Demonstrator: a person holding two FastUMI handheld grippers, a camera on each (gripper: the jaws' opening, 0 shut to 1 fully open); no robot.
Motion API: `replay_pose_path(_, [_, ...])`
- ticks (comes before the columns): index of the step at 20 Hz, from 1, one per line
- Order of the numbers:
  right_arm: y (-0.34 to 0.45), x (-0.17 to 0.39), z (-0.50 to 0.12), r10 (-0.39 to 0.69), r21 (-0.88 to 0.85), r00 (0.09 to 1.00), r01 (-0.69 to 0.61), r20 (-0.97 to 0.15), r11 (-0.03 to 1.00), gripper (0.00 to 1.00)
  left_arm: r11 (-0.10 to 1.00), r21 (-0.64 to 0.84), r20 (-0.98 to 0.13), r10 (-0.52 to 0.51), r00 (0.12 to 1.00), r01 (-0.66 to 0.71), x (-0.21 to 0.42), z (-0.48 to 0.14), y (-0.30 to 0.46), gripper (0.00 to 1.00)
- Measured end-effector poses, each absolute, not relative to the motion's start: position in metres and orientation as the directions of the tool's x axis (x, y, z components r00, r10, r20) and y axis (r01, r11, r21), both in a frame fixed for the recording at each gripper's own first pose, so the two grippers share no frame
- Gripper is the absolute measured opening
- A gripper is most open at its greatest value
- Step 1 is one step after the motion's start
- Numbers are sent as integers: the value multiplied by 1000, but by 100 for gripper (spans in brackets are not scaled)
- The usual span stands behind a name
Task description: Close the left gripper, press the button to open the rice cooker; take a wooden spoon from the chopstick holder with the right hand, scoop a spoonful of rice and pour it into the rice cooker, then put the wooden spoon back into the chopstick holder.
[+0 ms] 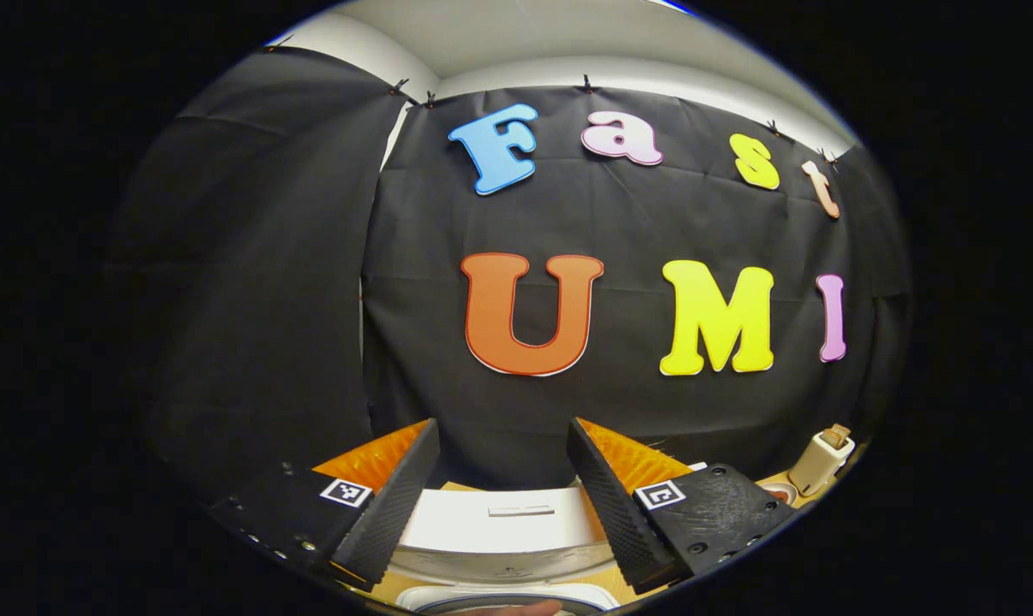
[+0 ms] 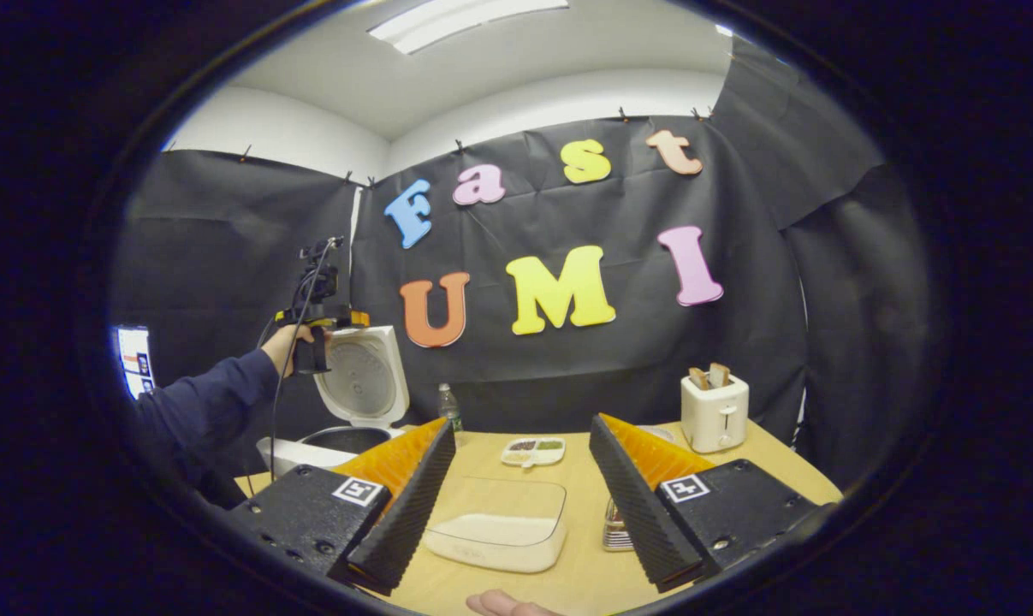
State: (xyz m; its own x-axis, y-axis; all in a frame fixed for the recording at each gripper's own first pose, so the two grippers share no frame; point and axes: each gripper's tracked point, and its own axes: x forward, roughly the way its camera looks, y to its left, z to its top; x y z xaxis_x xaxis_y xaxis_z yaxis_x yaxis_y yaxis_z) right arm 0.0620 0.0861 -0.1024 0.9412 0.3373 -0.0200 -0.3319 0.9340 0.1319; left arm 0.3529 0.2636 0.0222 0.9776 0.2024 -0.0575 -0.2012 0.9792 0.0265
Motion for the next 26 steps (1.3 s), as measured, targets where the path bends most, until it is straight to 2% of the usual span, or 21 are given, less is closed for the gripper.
replay_pose_path(4, [82,30,-94,311,110,950,-308,-17,945,100,977,39,-111,211,971,-208,344,19,259,95])
replay_pose_path(5, [82,21,-90,311,100,950,-308,-9,946,97,978,39,-123,207,971,-204,338,16,259,96])
replay_pose_path(6, [80,13,-86,308,91,951,-307,2,947,100,979,37,-125,205,971,-202,331,15,258,95])
replay_pose_path(10, [78,-17,-76,305,68,952,-306,22,950,100,979,41,-130,201,971,-197,306,13,248,95])
replay_pose_path(11, [78,-24,-76,306,70,952,-307,21,949,97,980,36,-145,201,969,-198,298,11,248,95])
replay_pose_path(13, [86,-38,-82,328,86,945,-328,8,941,100,980,40,-164,200,966,-196,286,7,243,95])
replay_pose_path(18, [90,-57,-89,358,137,933,-351,-28,926,100,982,30,-216,186,959,-184,263,-5,234,95])
replay_pose_path(19, [91,-60,-88,364,145,931,-356,-29,923,97,983,29,-227,182,957,-180,259,-9,233,95])
replay_pose_path(26, [87,-73,-84,347,138,938,-343,-6,929,100,988,-7,-358,140,923,-153,220,-57,218,94])
